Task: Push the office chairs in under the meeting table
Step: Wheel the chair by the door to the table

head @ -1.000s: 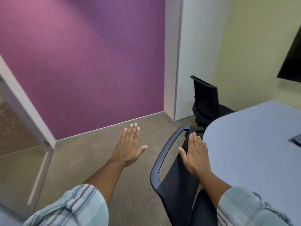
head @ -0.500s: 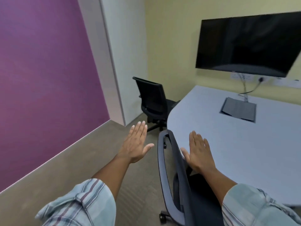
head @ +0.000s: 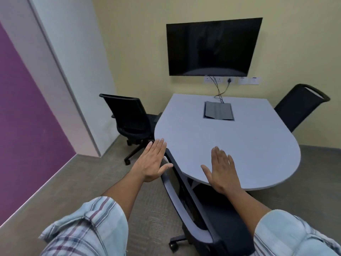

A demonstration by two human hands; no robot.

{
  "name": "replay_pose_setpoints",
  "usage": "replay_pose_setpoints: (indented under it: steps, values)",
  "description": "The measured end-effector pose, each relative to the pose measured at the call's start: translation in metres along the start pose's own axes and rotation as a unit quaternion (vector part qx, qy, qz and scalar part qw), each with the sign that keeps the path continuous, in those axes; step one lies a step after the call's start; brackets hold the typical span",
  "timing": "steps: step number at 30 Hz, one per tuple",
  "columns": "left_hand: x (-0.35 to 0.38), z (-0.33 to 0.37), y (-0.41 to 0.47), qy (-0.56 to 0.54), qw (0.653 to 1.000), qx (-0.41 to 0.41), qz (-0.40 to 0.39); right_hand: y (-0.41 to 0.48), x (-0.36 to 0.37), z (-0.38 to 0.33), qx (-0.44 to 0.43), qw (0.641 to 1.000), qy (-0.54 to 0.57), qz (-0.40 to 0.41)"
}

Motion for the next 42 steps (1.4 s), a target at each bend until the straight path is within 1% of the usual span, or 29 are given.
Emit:
replay_pose_setpoints:
  steps: [4, 7, 13, 18, 21, 25, 30, 32, 35, 38, 42]
  values:
    - [0.006, -0.004, 0.016, 0.023, 0.999, 0.034, -0.019, 0.004, 0.003, 0.015, 0.022, 1.0, -0.004, -0.001]
    - [0.013, -0.006, 0.028, 0.014, 0.998, 0.052, -0.03, -0.004, 0.008, 0.026, 0.046, 0.999, -0.016, -0.013]
    - [0.019, -0.006, 0.053, 0.009, 0.99, 0.124, -0.062, -0.021, 0.001, 0.045, 0.096, 0.994, -0.053, 0.0]
    - [0.032, -0.01, 0.065, -0.021, 0.977, 0.187, -0.105, -0.045, -0.004, 0.036, 0.17, 0.983, -0.068, 0.007]
    - [0.052, -0.011, 0.056, -0.041, 0.967, 0.205, -0.146, -0.064, -0.005, 0.016, 0.205, 0.978, -0.025, 0.005]
    - [0.057, -0.016, 0.053, -0.04, 0.968, 0.215, -0.125, -0.097, 0.001, -0.023, 0.242, 0.97, 0.0, 0.013]
    - [0.055, -0.013, 0.046, -0.033, 0.964, 0.243, -0.104, -0.134, 0.013, -0.069, 0.263, 0.964, 0.021, -0.042]
    - [0.054, -0.011, 0.044, -0.026, 0.962, 0.251, -0.1, -0.144, 0.015, -0.082, 0.278, 0.959, -0.003, -0.063]
    - [0.051, -0.005, 0.04, -0.013, 0.963, 0.259, -0.076, -0.16, 0.014, -0.088, 0.324, 0.941, -0.052, -0.078]
    - [0.044, 0.003, 0.03, 0.008, 0.959, 0.277, -0.061, -0.172, 0.011, -0.09, 0.345, 0.933, -0.09, -0.051]
    - [0.031, 0.018, 0.024, 0.026, 0.951, 0.297, -0.081, -0.183, 0.005, -0.082, 0.348, 0.931, -0.112, -0.015]
Point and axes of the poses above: each hand's wrist, its own y-axis towards the middle knuckle, its own x-axis out of the palm, z = x × y, the point moved 8 cm from there along y, towards the middle knuckle, and after that the axes turned 14 degrees about x, right-handed, at the moved point
